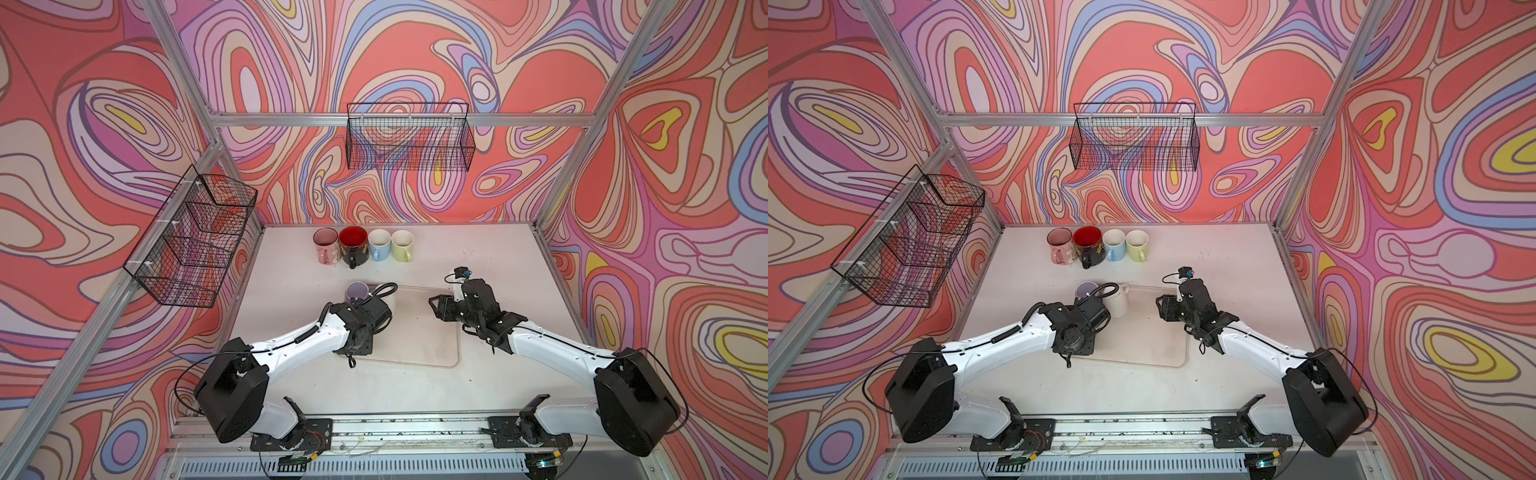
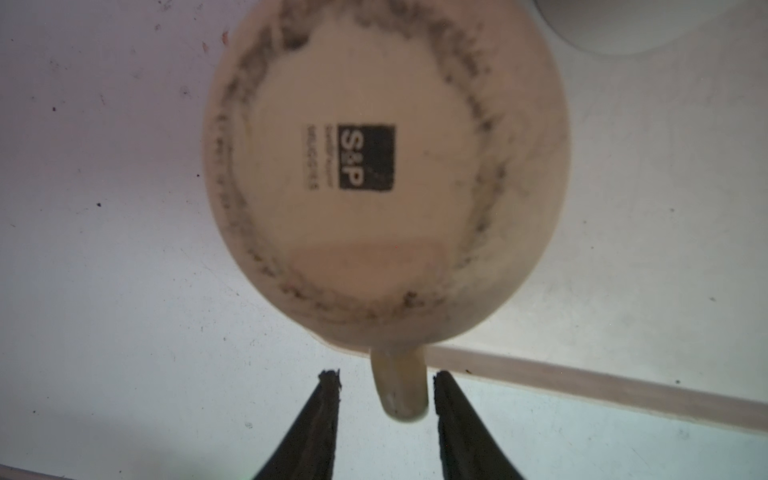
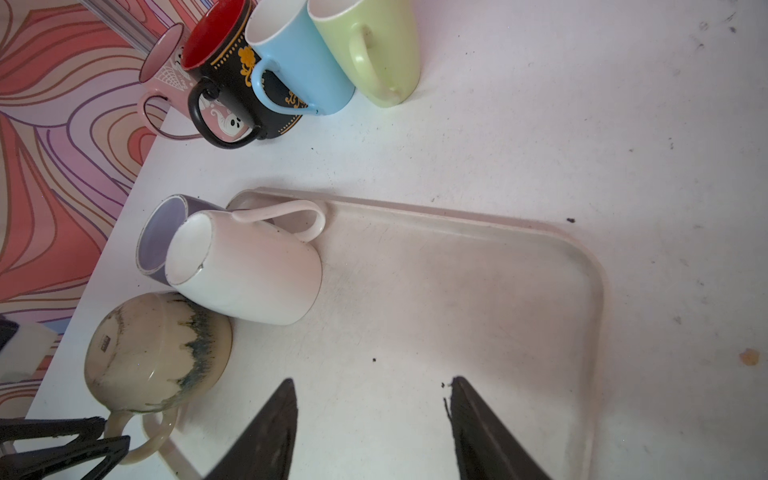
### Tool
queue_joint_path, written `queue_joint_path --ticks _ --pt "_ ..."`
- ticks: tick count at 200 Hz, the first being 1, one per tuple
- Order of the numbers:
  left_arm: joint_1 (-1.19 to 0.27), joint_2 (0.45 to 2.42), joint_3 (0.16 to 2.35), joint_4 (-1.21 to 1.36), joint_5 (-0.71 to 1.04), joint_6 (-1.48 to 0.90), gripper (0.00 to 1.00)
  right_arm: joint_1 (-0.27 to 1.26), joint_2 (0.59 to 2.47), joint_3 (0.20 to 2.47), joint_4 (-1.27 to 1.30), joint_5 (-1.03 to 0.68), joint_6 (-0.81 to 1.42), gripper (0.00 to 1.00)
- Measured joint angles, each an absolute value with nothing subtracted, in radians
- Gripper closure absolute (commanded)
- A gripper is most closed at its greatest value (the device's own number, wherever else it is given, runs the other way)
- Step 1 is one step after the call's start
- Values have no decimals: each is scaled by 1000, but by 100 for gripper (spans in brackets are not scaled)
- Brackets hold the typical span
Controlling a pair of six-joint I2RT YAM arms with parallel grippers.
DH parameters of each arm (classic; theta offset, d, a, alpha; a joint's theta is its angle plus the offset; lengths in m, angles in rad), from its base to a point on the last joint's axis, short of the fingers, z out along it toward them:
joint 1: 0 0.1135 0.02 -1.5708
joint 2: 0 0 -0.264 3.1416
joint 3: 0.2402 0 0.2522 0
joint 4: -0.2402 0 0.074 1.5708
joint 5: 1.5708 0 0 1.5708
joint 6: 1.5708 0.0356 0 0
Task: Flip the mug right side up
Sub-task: 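Lower the left gripper and grasp the cream mug's base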
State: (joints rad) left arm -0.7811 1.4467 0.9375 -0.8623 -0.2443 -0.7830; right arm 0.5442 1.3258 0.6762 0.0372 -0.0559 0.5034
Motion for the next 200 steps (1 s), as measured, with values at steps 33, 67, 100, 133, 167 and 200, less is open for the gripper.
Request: queue_joint_path --ticks 33,67,100,133,167,200 --pt "-781 1475 945 -849 -245 -783 67 544 1326 676 37 -49 503 40" --pt "-781 1493 949 -836 -247 -783 69 544 1326 676 37 -47 503 40" --pt "-779 1499 949 -834 -248 -783 73 544 1328 676 37 -43 503 40" --pt "-775 1500 949 -830 -250 -782 84 544 1332 676 37 -41 503 40" --pt "-775 1499 949 -824 -253 -783 100 544 1332 676 37 -41 503 40" --pt "-775 1496 947 -813 -252 -783 100 544 1332 677 37 -41 503 40"
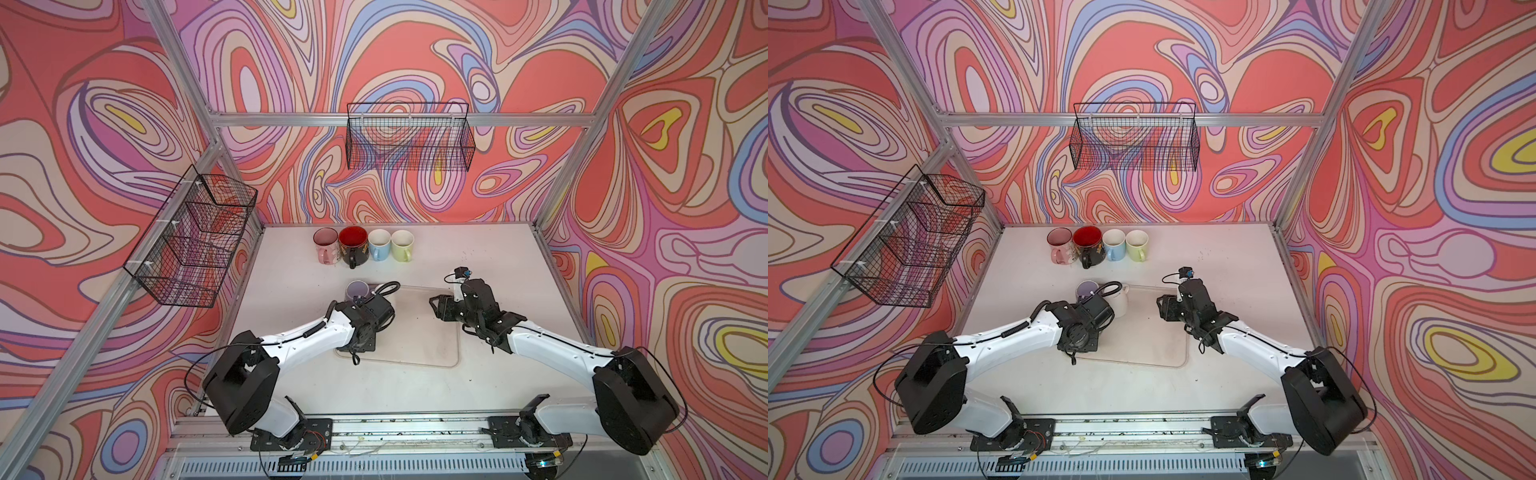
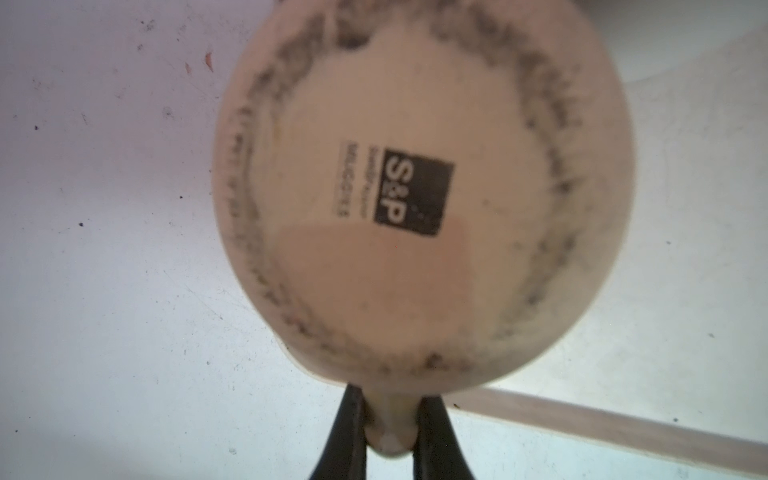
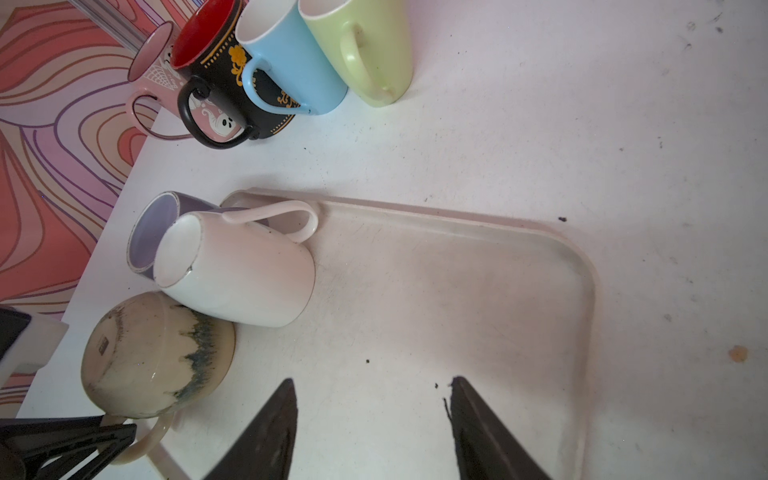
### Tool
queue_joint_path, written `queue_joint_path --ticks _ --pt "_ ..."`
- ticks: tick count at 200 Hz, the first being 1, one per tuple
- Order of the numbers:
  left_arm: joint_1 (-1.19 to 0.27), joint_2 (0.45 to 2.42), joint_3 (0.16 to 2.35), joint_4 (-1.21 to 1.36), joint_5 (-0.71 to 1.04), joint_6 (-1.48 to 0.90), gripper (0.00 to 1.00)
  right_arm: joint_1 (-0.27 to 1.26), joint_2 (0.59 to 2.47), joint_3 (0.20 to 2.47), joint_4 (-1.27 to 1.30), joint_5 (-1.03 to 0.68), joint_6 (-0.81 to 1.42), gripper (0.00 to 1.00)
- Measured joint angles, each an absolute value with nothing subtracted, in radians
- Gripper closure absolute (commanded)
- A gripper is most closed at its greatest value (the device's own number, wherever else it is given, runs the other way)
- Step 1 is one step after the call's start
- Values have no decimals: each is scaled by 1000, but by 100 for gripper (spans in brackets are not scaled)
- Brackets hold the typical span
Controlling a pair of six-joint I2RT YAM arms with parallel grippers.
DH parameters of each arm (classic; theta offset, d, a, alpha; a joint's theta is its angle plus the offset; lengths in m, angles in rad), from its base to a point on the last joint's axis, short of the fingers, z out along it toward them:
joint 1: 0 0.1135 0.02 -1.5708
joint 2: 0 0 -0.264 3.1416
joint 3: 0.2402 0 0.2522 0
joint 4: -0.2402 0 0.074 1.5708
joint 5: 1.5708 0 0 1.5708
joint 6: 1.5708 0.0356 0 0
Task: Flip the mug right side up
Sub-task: 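Lower the left gripper and grasp the cream mug's base, then lift and turn the cream mug sideways with the left gripper while the right approaches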
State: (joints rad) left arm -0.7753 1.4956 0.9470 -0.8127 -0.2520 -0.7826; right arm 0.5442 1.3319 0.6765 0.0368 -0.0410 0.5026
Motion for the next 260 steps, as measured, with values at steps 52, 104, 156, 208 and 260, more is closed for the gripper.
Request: queue_joint_path --ticks 52,104,156,208,260 --pt "-775 1446 919 -804 -231 -783 100 544 1332 676 38 -42 502 40" --pt "-775 1333 890 -815 -188 -783 100 544 1329 672 60 -57 501 39" --pt "-775 1211 878 -813 -152 -782 100 544 1268 669 60 -61 503 39" --pt "-775 1142 878 -810 -115 -775 100 544 1257 669 41 -84 515 39" --pt "-775 1047 878 -784 -89 -771 100 544 1241 664 34 -198 542 38"
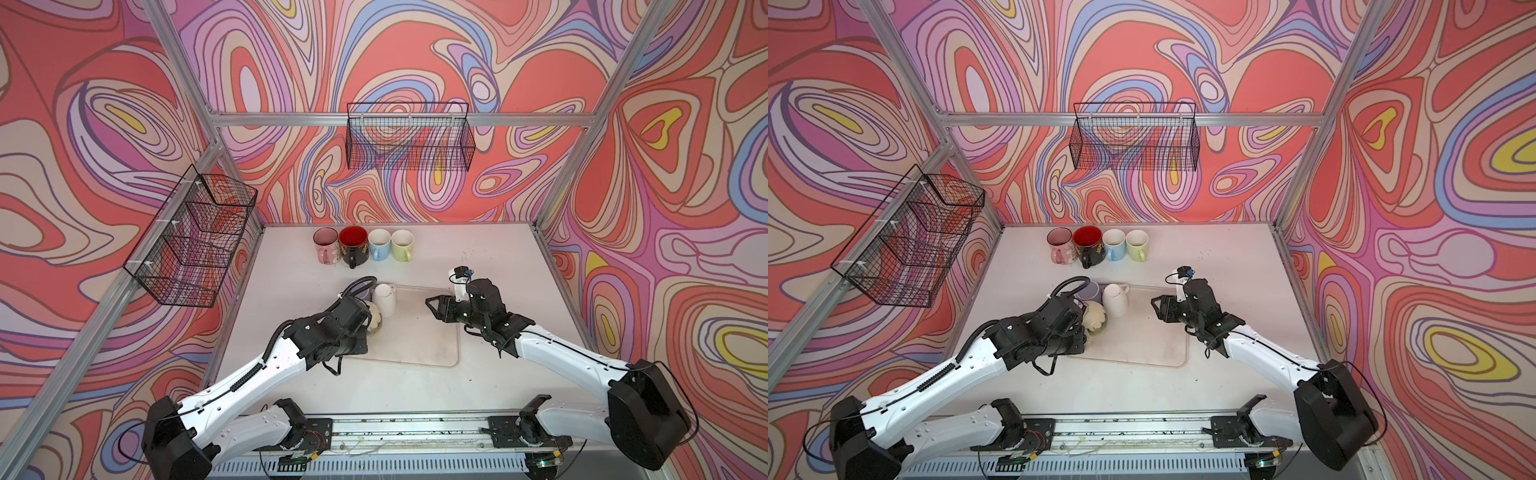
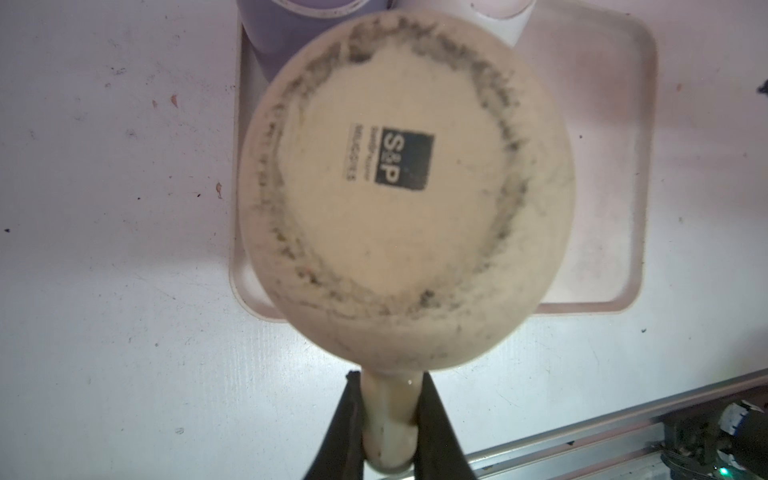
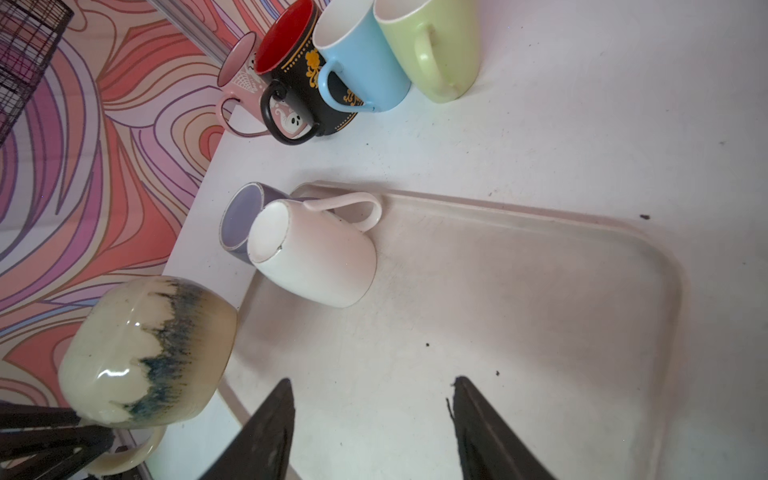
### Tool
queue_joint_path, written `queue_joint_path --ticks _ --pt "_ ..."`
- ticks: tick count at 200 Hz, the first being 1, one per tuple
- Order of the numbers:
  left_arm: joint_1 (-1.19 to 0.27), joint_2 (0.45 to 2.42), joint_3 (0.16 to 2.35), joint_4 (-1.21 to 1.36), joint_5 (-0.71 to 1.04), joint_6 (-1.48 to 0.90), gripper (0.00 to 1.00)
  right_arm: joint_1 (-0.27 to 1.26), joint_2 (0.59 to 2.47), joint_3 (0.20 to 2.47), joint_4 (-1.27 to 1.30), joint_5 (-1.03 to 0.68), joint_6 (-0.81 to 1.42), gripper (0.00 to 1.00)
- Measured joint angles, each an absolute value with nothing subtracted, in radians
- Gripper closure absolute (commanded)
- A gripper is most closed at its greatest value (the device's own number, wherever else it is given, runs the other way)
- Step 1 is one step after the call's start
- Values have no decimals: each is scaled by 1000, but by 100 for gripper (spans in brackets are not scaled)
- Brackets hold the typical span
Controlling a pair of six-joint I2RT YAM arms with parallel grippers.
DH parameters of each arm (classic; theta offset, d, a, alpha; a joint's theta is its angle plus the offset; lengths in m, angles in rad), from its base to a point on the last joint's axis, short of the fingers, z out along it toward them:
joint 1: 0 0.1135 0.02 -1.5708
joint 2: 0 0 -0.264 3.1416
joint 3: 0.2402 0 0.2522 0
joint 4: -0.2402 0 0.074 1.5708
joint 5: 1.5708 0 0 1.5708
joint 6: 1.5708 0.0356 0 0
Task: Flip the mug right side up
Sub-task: 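Lift and turn the cream mug sideways with the left gripper while the right approaches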
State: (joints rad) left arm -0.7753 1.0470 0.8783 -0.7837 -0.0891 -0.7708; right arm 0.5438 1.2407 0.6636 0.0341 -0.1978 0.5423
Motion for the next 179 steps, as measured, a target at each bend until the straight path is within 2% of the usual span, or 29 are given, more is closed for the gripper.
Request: queue_joint_path --ticks 78,179 --pt "-775 920 870 -688 -62 -770 100 544 1173 540 154 -377 626 37" --pt "-718 910 778 -392 80 -805 100 544 1182 452 514 -614 775 37"
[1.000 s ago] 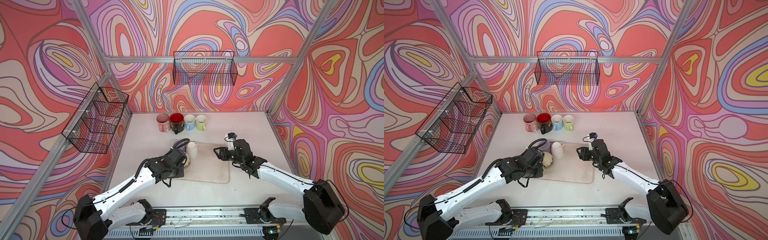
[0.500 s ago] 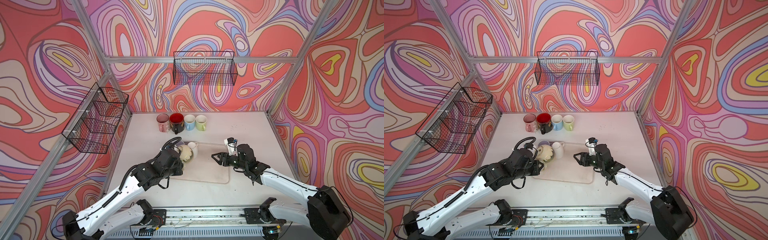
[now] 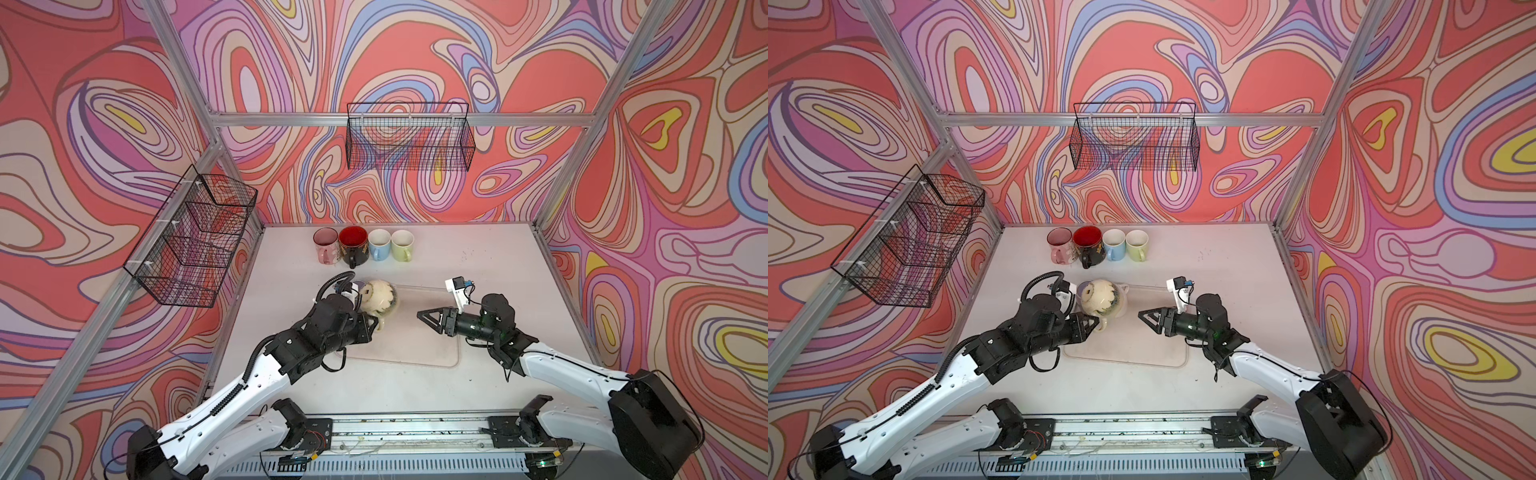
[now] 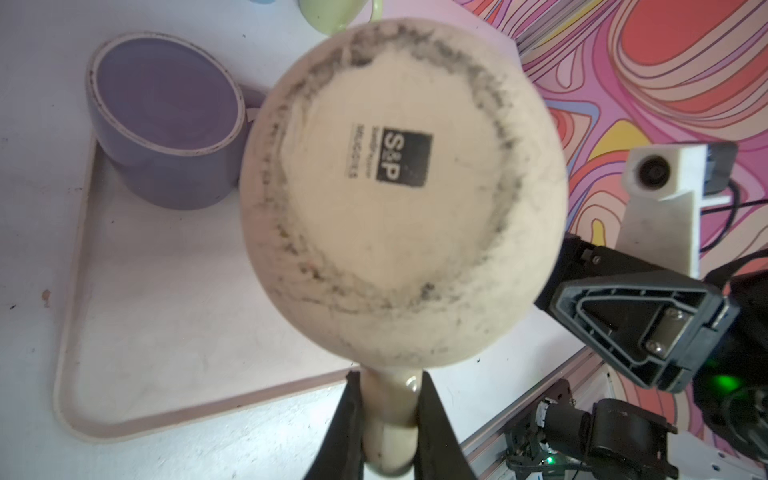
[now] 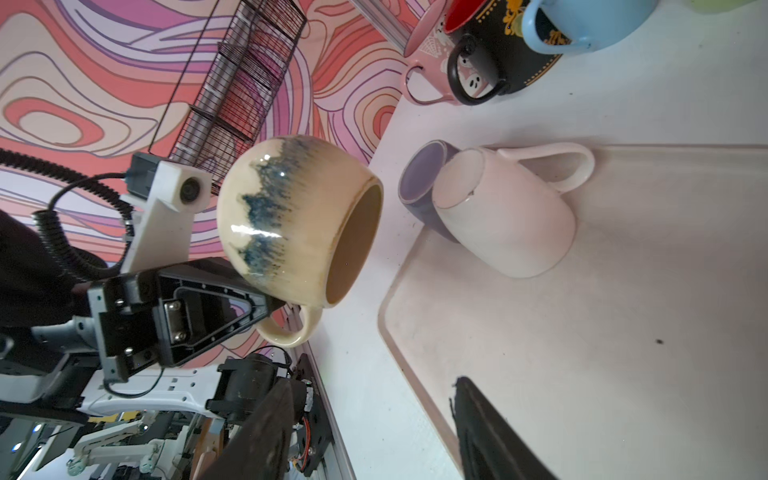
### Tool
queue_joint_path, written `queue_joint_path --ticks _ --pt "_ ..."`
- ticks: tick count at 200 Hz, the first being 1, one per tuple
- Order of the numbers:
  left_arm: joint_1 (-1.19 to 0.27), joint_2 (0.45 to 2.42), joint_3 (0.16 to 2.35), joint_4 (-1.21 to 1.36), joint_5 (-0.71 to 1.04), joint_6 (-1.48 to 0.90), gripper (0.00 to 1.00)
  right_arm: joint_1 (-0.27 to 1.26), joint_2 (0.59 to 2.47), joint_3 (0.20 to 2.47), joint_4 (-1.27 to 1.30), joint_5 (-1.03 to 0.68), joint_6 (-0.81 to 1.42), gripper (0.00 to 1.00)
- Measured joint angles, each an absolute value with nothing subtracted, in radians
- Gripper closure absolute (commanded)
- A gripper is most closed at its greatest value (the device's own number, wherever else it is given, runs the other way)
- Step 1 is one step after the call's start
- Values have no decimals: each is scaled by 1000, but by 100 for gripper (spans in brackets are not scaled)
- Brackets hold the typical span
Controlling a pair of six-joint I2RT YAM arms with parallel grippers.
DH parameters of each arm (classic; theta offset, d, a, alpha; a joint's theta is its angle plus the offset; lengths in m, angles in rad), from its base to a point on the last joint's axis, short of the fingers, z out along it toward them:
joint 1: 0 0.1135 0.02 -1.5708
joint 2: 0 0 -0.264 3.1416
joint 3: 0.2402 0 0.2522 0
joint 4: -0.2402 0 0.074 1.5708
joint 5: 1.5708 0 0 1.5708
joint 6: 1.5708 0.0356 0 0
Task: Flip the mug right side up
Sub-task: 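Lift and turn the cream mug sideways with the left gripper while the right approaches, then close the right gripper on the cream mug's rim beside the left gripper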
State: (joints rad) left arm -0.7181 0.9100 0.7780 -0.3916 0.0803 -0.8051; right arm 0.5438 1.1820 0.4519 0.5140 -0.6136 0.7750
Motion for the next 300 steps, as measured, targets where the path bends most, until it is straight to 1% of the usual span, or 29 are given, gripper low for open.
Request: queue_joint_path --ticks 52,84,103,128,151,211,247,261,281,300 --pt "-676 941 761 -185 181 -857 100 544 1235 453 698 -699 849 37" --pt "-659 965 739 -74 233 -896 100 544 1269 467 779 -739 892 42" --pt "-656 973 735 -23 254 -914 100 544 1286 489 808 -751 911 48" --pt "-655 986 735 43 282 -933 100 544 1308 512 846 -765 931 58" --pt "-655 1003 731 99 300 -952 100 544 1336 526 876 -776 951 63" --pt "-654 1035 709 169 326 -981 100 543 1372 551 915 -788 986 64" --pt "-650 1037 709 204 330 -989 100 539 1403 574 939 -787 1002 69" --pt "-650 1038 709 207 336 -989 100 539 1425 582 958 -789 1012 69" --pt "-650 1038 709 207 344 -989 100 539 1459 596 996 -793 1033 64" --pt "-650 1038 709 207 350 -989 100 539 1492 602 1048 -799 1062 62"
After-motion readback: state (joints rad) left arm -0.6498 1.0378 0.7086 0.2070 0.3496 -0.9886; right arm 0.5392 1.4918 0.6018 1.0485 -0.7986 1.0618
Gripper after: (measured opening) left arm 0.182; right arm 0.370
